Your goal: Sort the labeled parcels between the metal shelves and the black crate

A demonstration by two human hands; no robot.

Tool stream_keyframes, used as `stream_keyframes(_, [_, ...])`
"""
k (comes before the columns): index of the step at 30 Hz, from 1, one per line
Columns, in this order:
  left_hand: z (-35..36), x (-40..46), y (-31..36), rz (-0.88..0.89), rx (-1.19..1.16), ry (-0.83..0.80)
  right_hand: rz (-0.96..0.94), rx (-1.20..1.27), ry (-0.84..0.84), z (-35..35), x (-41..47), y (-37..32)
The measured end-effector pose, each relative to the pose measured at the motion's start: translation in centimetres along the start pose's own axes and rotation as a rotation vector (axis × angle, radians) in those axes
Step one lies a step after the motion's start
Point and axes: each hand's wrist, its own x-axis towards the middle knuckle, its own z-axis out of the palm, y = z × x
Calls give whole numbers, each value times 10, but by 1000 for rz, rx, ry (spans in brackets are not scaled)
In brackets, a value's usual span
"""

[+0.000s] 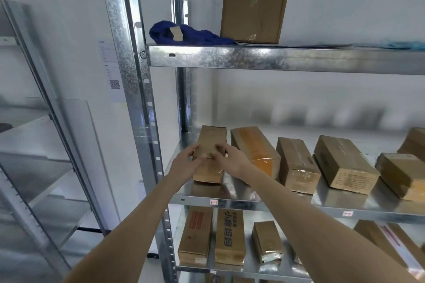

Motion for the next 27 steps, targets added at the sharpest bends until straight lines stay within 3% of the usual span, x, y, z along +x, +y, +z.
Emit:
stream_keyframes(6, [-6, -25, 12, 35, -66, 19, -41, 60, 117, 5, -29, -10])
stream_keyframes(11, [-17, -51, 20, 48, -108, -5, 14, 316, 208, 1, -61, -16])
stream_keyframes(17, [-21, -89, 28, 103, -138, -106, 24, 407, 169, -7, -100, -18])
stream_keyframes(27, [-11, -142, 46, 127, -254, -128, -77, 398, 153, -17, -159, -12])
